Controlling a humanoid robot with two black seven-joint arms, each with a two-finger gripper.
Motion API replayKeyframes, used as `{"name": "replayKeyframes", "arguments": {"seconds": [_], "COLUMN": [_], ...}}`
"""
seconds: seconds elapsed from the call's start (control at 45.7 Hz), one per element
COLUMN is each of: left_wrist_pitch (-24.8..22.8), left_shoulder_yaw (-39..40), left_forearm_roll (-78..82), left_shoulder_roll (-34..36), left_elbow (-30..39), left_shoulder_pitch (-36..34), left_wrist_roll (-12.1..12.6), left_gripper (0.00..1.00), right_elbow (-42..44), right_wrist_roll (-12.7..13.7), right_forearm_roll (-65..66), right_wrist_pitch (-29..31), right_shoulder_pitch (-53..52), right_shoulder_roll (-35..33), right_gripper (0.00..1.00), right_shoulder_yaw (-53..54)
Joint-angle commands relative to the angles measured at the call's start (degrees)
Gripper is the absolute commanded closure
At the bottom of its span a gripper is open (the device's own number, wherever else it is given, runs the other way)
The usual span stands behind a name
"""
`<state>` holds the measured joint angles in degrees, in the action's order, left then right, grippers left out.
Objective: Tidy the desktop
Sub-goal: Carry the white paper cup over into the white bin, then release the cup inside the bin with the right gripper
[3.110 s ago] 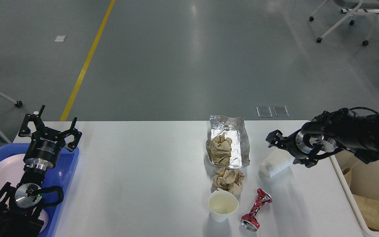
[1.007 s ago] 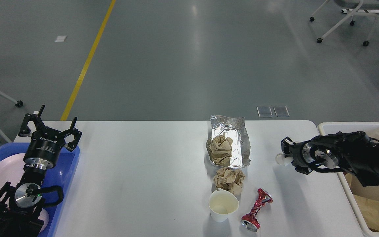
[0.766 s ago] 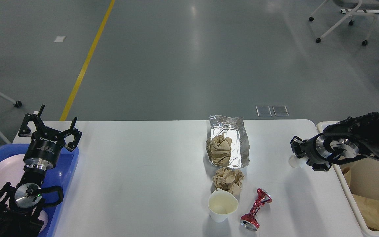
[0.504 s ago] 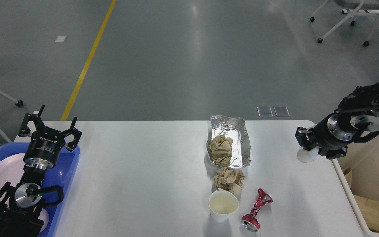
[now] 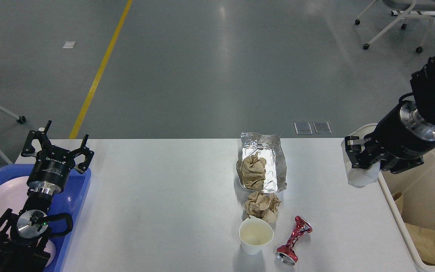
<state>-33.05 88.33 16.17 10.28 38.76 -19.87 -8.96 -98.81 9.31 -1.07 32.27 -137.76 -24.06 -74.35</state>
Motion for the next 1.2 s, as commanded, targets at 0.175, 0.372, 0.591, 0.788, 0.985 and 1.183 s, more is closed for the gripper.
{"name": "replayKeyframes", "arguments": {"seconds": [0.175, 0.372, 0.591, 0.788, 0.985, 1.183], "left_wrist_pitch": [0.00, 0.00, 0.00, 0.00, 0.00, 0.00], "left_shoulder_yaw": [0.00, 0.00, 0.00, 0.00, 0.00, 0.00], "left_forearm_roll": [0.00, 0.00, 0.00, 0.00, 0.00, 0.00], "left_shoulder_roll": [0.00, 0.00, 0.00, 0.00, 0.00, 0.00], "left_elbow": [0.00, 0.00, 0.00, 0.00, 0.00, 0.00], "left_shoulder_pitch": [0.00, 0.00, 0.09, 0.00, 0.00, 0.00], "left_wrist_roll": [0.08, -0.01, -0.01, -0.01, -0.01, -0.01], "left_gripper": [0.04, 0.04, 0.04, 0.04, 0.04, 0.04], "right_elbow": [2.48, 14.16, 34.63, 57.21, 78.67, 90.90], "right_wrist_roll": [0.00, -0.08, -0.43, -0.43, -0.43, -0.35], "right_forearm_roll": [0.28, 0.37, 0.28, 0.37, 0.28, -0.07], "right_wrist_pitch": [-11.69, -17.07, -17.86, -17.86, -24.87, -35.79], "right_shoulder_pitch": [9.07, 23.75, 42.82, 65.40, 89.22, 102.51], "right_shoulder_roll": [-3.62, -9.25, -13.47, -13.30, -6.10, 2.52], "right_gripper": [1.00, 1.00, 1.00, 1.00, 1.00, 1.00], "right_shoulder_yaw": [-2.99, -3.26, 1.13, 13.69, 25.74, 26.71]}}
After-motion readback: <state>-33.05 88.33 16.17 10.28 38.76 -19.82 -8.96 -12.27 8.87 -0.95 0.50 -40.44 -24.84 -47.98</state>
